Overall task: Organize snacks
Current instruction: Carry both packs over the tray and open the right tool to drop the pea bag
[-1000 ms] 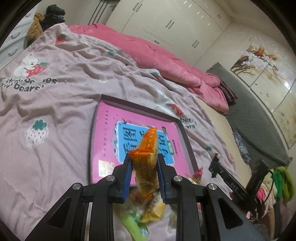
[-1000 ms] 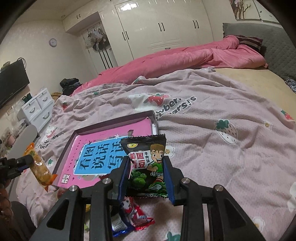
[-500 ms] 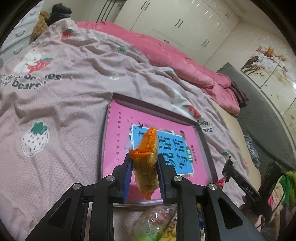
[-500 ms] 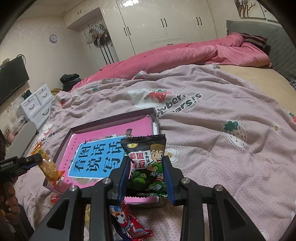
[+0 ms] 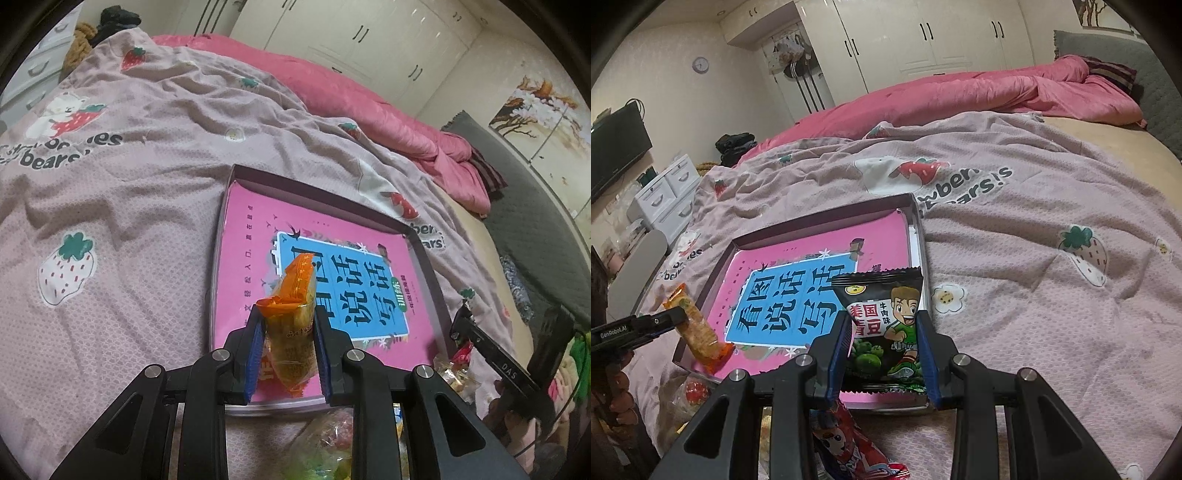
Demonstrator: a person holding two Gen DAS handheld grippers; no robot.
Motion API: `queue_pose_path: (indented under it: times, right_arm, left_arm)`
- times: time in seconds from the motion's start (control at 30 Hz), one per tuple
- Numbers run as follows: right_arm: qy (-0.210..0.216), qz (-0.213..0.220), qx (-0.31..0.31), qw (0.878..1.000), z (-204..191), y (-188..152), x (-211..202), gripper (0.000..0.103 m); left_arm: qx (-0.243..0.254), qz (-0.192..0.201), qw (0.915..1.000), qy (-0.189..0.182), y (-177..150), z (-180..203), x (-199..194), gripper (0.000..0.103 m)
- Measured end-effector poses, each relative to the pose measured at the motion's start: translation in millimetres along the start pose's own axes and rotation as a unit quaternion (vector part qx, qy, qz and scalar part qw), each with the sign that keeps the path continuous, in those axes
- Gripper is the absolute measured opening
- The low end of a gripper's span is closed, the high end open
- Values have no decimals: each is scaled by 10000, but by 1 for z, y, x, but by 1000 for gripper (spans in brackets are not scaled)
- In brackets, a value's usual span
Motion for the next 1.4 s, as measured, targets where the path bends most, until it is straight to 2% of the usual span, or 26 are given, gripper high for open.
queue_pose_path:
  times: [0.67, 0.97, 1.4]
  right_arm:
    - [80, -245, 139, 9996, 3, -4, 16, 36]
    - [132, -131, 193, 9996, 5, -1, 9, 36]
    - [217, -19, 173, 9996, 4, -2, -3, 39]
  left_arm:
    - [29, -27, 10000, -19, 0, 0, 2, 27]
    - [9, -62, 10000, -49, -2, -1, 4, 28]
    - [-101, -220, 9997, -91, -6, -6, 10, 36]
Point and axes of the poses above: each gripper's, at about its wrist camera, not at the fingertips, and x roughly the way its jaws point, z to its right, y to its top, the point moved 6 cm from there along x, roughly the way its jaws point, and after that the axes turned 8 degrees about -z, right-handed, at the moved point
